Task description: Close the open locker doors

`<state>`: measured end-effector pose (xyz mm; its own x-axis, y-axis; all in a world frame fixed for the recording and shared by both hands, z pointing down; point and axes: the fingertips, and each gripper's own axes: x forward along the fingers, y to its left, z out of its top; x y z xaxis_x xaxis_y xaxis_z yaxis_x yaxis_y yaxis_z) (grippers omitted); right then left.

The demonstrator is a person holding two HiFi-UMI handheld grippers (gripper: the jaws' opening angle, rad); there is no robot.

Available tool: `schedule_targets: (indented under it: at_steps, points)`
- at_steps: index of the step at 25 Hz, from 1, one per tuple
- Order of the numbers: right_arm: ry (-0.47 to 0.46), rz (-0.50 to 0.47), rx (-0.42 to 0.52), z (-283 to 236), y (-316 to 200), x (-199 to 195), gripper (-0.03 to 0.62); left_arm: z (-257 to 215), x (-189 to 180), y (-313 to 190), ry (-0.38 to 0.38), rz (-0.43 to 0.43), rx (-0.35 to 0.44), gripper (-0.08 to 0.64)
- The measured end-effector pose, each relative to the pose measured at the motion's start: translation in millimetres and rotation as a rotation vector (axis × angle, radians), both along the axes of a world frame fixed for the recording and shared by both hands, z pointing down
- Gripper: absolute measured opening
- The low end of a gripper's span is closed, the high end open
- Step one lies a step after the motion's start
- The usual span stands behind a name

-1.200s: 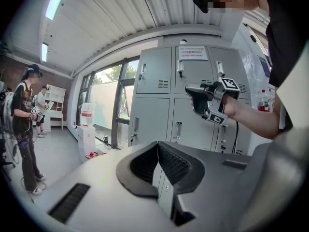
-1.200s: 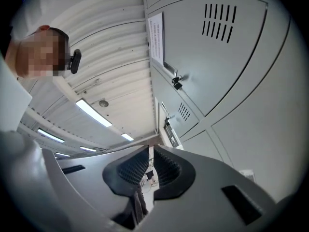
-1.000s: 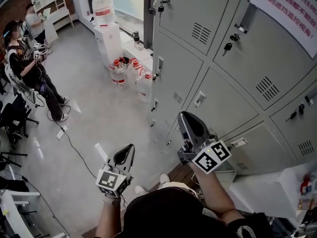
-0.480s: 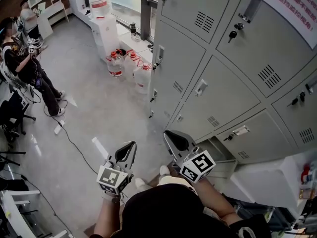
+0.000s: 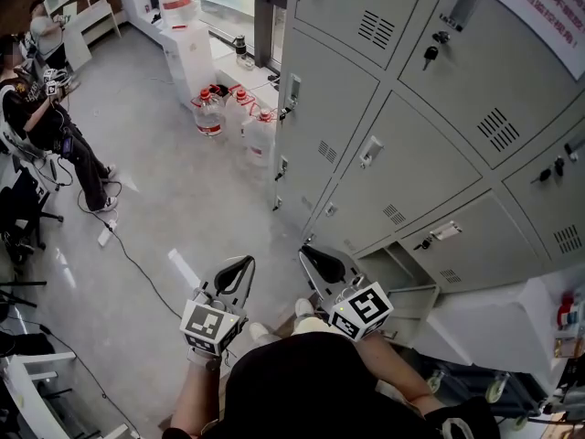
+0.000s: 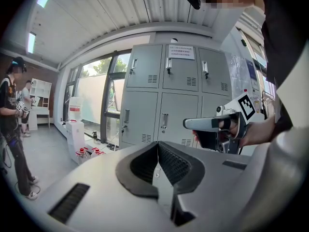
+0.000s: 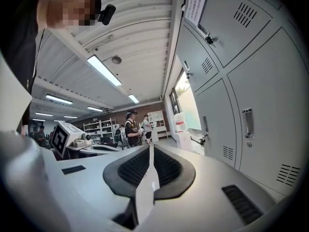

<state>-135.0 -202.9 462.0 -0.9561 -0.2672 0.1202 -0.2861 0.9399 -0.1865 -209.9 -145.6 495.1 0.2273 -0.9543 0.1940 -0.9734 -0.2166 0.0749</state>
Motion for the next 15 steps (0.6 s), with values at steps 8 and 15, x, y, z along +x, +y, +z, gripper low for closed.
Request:
schedule_targets:
  at_steps: [8,15]
  points:
    - [0.008,0.016,-0.023,5,-5,7,0.048,2,4,-6,-0.003,0.007,-0.003,0.02]
    - [0.001,0.021,-0.026,3,-11,11,0.048,-2,7,-11,-0.01,0.006,0.009,0.02]
